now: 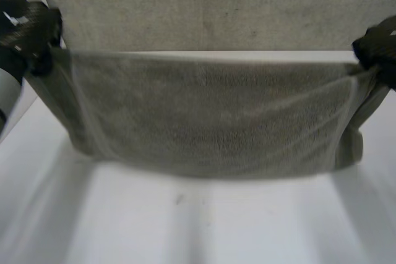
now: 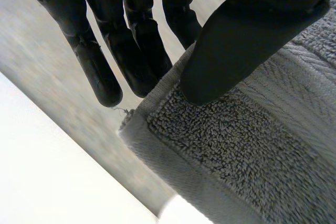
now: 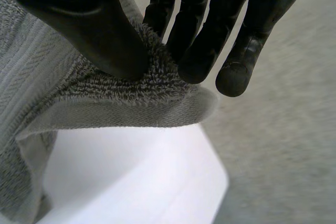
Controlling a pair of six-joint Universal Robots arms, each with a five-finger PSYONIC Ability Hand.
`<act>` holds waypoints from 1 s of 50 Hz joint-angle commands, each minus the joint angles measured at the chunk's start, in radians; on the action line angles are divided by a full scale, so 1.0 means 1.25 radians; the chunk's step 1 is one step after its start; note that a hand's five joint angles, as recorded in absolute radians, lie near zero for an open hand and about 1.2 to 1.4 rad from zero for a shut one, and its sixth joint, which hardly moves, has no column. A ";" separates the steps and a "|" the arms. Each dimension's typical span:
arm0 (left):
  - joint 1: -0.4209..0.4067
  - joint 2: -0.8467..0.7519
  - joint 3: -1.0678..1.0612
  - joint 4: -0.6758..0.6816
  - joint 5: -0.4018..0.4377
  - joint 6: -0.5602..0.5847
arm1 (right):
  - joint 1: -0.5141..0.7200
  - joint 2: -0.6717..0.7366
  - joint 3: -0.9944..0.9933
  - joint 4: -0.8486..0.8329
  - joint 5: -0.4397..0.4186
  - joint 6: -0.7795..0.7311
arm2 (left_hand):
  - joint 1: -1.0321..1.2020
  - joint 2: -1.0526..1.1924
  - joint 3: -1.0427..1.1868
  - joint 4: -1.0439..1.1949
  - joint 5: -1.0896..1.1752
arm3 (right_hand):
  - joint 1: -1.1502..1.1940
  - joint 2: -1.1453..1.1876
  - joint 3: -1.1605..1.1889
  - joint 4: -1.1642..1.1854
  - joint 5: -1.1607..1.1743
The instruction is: Fold the towel.
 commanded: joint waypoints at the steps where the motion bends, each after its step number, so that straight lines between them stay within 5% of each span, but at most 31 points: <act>1: -0.022 -0.223 0.055 0.000 0.001 0.005 | 0.067 0.197 -0.064 -0.002 0.016 -0.080 | 0.155 0.143 0.144 0.143 0.150 | 0.054 0.058 0.048 0.044 0.051; 8: -0.027 -0.358 0.253 0.004 -0.001 -0.005 | 0.151 0.352 -0.268 -0.040 0.097 -0.065 | 0.155 0.143 0.144 0.143 0.150 | 0.054 0.058 0.048 0.044 0.051; 12: -0.027 -0.403 0.461 0.027 -0.010 -0.055 | 0.178 0.411 -0.466 -0.170 0.154 0.005 | 0.155 0.143 0.144 0.143 0.150 | 0.054 0.058 0.048 0.044 0.051; 20: -0.016 -0.395 0.671 0.087 -0.026 -0.258 | 0.179 0.348 -0.545 -0.408 0.166 0.192 | 0.155 0.143 0.144 0.143 0.150 | 0.054 0.058 0.048 0.044 0.051; 24: -0.011 -0.385 0.683 0.083 -0.026 -0.296 | 0.178 0.311 -0.514 -0.422 0.162 0.229 | 0.155 0.143 0.144 0.143 0.150 | 0.054 0.058 0.048 0.044 0.051; 29: 0.000 -0.373 0.634 0.071 -0.023 -0.307 | 0.171 0.282 -0.424 -0.407 0.132 0.229 | 0.155 0.143 0.144 0.143 0.150 | 0.054 0.058 0.048 0.044 0.051; 37: 0.048 -0.360 0.344 0.094 0.025 -0.305 | 0.169 0.285 -0.164 -0.412 -0.020 0.110 | 0.155 0.143 0.144 0.143 0.150 | 0.054 0.058 0.048 0.044 0.051; 50: 0.055 -0.395 -0.019 0.278 0.104 -0.273 | 0.150 0.410 0.159 -0.546 -0.042 -0.190 | 0.155 0.143 0.144 0.143 0.150 | 0.054 0.058 0.048 0.044 0.051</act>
